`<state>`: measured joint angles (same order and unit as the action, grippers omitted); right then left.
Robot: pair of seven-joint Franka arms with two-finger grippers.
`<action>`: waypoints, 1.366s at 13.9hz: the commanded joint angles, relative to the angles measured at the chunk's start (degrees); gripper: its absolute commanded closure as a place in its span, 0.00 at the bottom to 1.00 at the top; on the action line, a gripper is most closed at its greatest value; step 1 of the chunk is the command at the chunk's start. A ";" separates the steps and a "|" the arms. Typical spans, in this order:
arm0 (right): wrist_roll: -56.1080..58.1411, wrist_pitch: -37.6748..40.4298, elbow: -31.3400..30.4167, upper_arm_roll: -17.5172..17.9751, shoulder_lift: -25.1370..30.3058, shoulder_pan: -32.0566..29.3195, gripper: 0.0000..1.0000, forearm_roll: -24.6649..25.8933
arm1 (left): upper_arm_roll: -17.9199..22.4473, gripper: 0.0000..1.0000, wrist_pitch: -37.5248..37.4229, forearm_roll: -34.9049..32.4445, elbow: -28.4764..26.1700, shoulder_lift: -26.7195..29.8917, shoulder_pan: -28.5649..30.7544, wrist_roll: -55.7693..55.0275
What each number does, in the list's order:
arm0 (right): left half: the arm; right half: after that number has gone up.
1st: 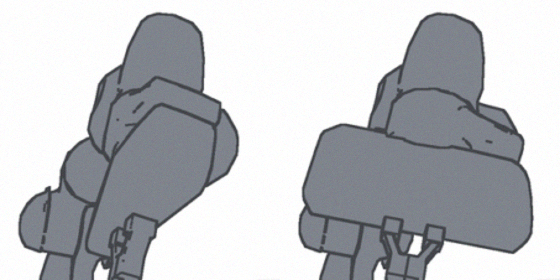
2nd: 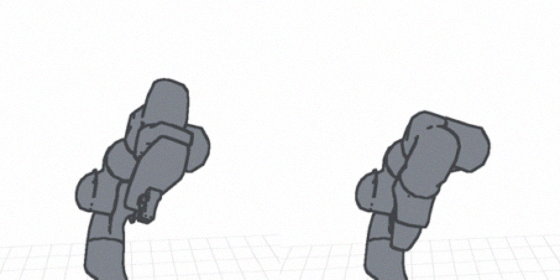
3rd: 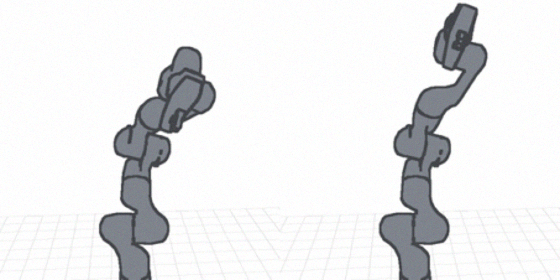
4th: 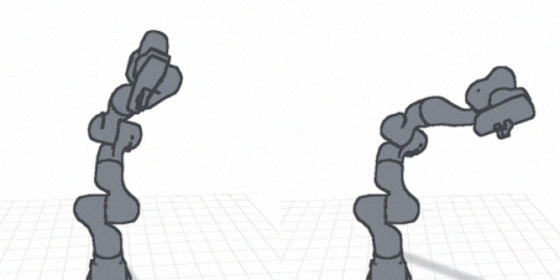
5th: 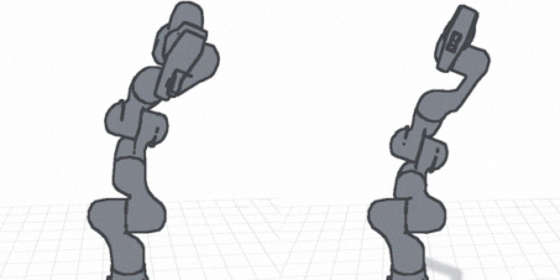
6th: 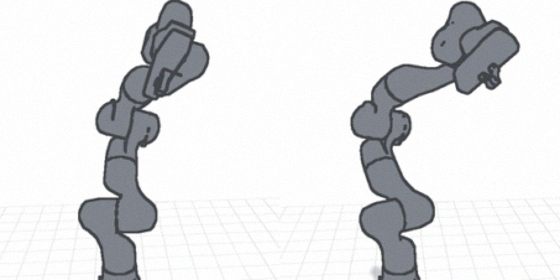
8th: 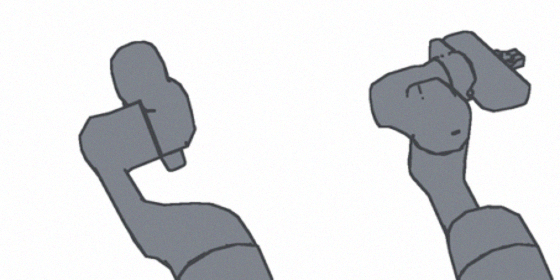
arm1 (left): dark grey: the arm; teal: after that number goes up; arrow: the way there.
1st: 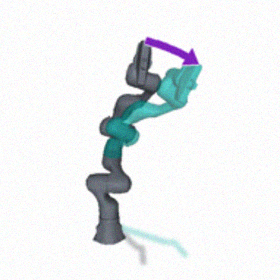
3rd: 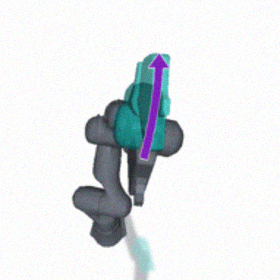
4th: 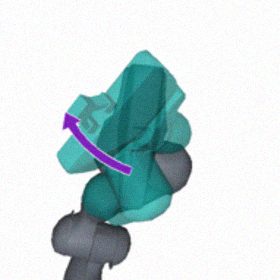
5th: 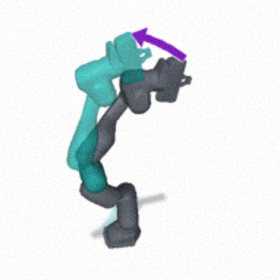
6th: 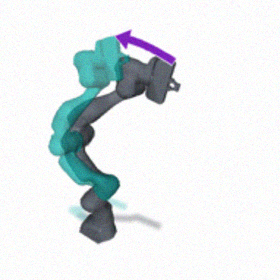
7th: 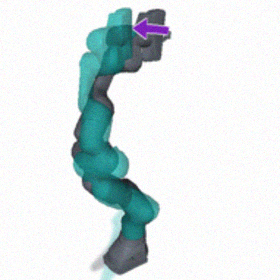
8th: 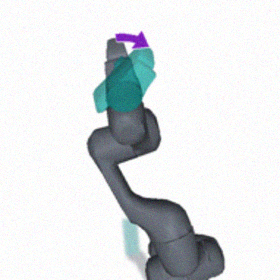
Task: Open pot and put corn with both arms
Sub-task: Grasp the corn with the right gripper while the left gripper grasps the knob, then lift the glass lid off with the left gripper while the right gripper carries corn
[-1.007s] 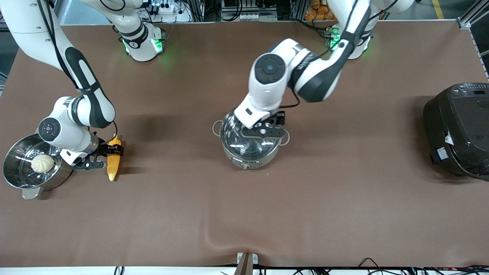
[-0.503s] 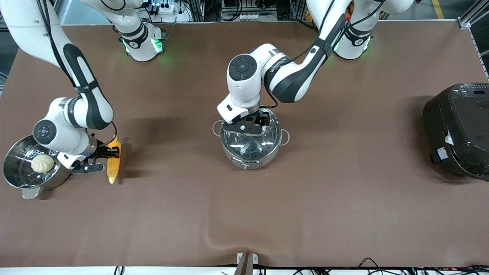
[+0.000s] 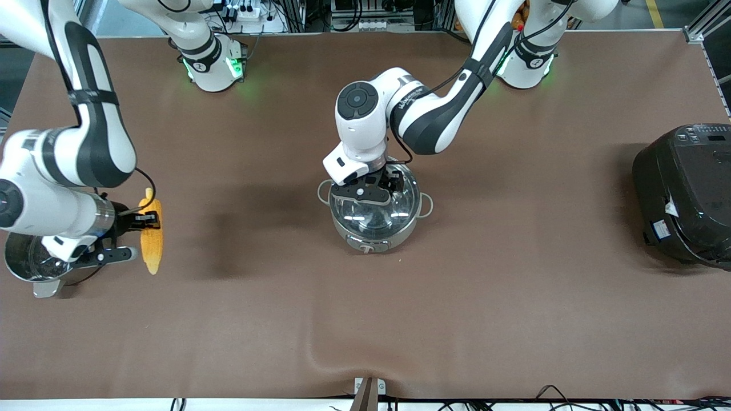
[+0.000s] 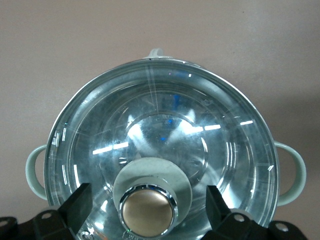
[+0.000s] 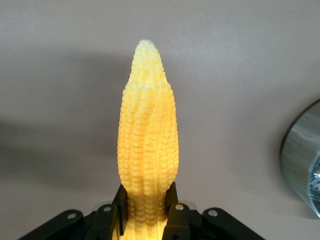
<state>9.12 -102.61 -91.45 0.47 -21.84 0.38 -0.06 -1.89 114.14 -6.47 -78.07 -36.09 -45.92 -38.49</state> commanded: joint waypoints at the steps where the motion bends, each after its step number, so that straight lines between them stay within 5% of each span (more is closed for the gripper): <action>1: -0.42 1.80 2.50 -0.12 -0.84 1.63 0.88 -0.11 | 0.22 0.00 -0.06 0.83 1.08 -0.82 -0.40 -1.06; 3: -0.51 1.80 3.73 -0.12 -0.83 2.86 0.88 -0.20 | 0.22 0.00 -0.06 2.24 0.99 -0.99 -0.31 -1.58; 4: -0.51 1.89 4.60 -0.03 -0.83 3.83 0.88 -0.29 | 0.22 0.66 -0.14 4.60 0.99 -0.82 -0.31 -3.50; 5: -0.51 1.89 5.48 -0.03 -0.83 4.88 0.88 -0.29 | 0.40 1.00 -0.23 6.71 0.99 -0.38 0.04 -5.70; 12: -8.58 1.89 8.12 -0.03 -0.31 10.86 0.88 -3.10 | 0.49 1.00 -1.98 6.73 0.81 0.67 0.30 -6.42; 19: -16.06 1.54 9.18 0.06 -0.40 15.78 0.88 -3.63 | 0.66 1.00 -9.72 6.90 0.99 10.94 8.37 -6.33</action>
<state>-5.08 -101.79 -83.49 0.90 -21.95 14.91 -3.11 -1.09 106.54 -0.86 -76.43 -29.93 -41.92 -44.42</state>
